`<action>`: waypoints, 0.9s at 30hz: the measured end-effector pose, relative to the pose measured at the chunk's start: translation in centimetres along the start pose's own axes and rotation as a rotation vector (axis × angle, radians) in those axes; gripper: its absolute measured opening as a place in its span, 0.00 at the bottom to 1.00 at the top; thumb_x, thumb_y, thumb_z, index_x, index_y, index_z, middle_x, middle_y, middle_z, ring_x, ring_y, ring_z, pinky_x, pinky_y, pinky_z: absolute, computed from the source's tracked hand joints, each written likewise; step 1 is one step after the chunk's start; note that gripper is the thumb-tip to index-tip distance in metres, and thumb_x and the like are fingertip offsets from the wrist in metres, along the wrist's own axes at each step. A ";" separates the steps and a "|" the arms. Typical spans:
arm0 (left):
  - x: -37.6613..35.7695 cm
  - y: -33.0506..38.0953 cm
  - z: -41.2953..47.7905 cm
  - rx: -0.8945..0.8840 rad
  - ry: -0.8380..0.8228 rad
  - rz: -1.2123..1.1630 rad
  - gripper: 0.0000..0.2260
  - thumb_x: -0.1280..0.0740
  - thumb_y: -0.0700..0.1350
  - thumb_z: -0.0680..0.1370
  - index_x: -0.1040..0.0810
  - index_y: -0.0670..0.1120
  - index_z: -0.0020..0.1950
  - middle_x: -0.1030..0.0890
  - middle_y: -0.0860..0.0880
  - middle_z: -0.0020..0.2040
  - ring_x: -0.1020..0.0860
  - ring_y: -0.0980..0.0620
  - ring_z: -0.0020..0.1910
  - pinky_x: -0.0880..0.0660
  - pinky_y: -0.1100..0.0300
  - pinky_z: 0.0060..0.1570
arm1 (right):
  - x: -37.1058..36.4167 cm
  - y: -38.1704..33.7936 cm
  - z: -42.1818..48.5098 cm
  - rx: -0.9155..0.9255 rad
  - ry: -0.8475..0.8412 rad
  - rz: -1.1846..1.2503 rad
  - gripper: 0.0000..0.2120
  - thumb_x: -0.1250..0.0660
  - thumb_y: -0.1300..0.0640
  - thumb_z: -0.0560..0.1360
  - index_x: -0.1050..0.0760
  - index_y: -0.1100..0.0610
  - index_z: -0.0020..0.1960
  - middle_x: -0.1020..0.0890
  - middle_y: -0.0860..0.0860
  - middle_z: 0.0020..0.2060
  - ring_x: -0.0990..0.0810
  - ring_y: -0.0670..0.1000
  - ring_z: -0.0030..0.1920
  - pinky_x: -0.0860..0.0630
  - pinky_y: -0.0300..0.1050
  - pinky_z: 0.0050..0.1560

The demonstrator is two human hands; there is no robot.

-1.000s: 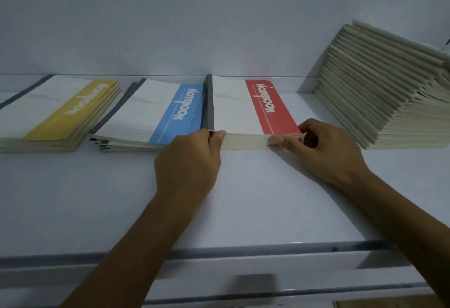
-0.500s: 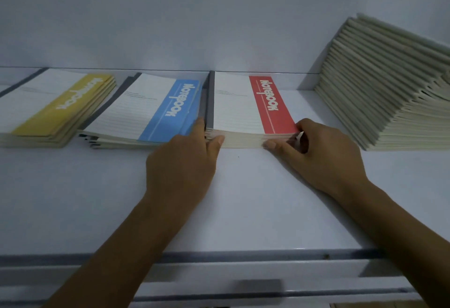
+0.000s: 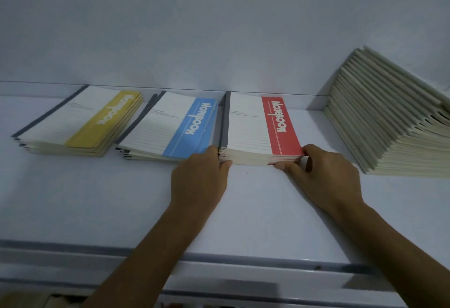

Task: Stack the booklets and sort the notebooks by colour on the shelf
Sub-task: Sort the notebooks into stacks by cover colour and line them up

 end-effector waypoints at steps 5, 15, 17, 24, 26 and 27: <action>0.2 -0.1 -0.3 0.012 -0.013 0.050 0.15 0.43 0.59 0.79 0.25 0.49 0.53 0.20 0.50 0.43 0.21 0.50 0.43 0.33 0.61 0.36 | -0.2 -0.5 -0.3 0.004 -0.028 -0.064 0.28 0.48 0.27 0.64 0.31 0.48 0.47 0.26 0.42 0.36 0.28 0.42 0.30 0.29 0.38 0.34; 0.3 -0.1 -0.2 0.003 0.037 -0.009 0.13 0.42 0.54 0.81 0.26 0.47 0.57 0.19 0.47 0.46 0.20 0.46 0.46 0.29 0.57 0.40 | 0.3 -0.9 -0.1 0.004 0.011 -0.163 0.39 0.53 0.24 0.63 0.25 0.52 0.53 0.26 0.43 0.34 0.26 0.46 0.31 0.27 0.39 0.34; 0.2 0.3 -0.3 -0.035 0.022 -0.012 0.12 0.42 0.52 0.81 0.24 0.47 0.56 0.18 0.46 0.45 0.20 0.45 0.45 0.27 0.57 0.41 | 0.2 -0.8 -0.1 0.002 0.009 -0.164 0.40 0.54 0.23 0.62 0.26 0.52 0.53 0.26 0.43 0.35 0.26 0.46 0.31 0.27 0.39 0.34; 0.1 0.6 -0.3 -0.098 0.025 -0.010 0.16 0.43 0.54 0.81 0.23 0.45 0.55 0.19 0.45 0.43 0.20 0.45 0.44 0.25 0.56 0.41 | -0.6 -0.4 0.2 0.025 -0.004 -0.189 0.34 0.54 0.23 0.65 0.33 0.51 0.51 0.26 0.43 0.35 0.31 0.41 0.28 0.34 0.37 0.31; 0.1 0.6 -0.2 -0.097 0.035 0.019 0.16 0.45 0.54 0.82 0.23 0.45 0.54 0.19 0.46 0.42 0.21 0.47 0.41 0.28 0.59 0.38 | -0.3 -0.4 0.1 0.034 0.032 -0.174 0.36 0.57 0.24 0.66 0.31 0.52 0.52 0.22 0.46 0.37 0.28 0.45 0.30 0.30 0.39 0.33; 0.1 0.6 -0.1 -0.101 0.048 0.032 0.16 0.46 0.53 0.82 0.24 0.45 0.54 0.20 0.47 0.41 0.21 0.48 0.40 0.30 0.60 0.36 | -0.2 -0.5 0.0 0.038 0.043 -0.180 0.37 0.57 0.25 0.66 0.31 0.53 0.52 0.21 0.46 0.38 0.27 0.46 0.30 0.28 0.40 0.33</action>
Point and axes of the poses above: each hand's wrist, its own z-axis towards the middle knuckle, its own x-axis out of the back of the hand, y = z × x, the point moved 9 cm from there along z, towards the middle knuckle
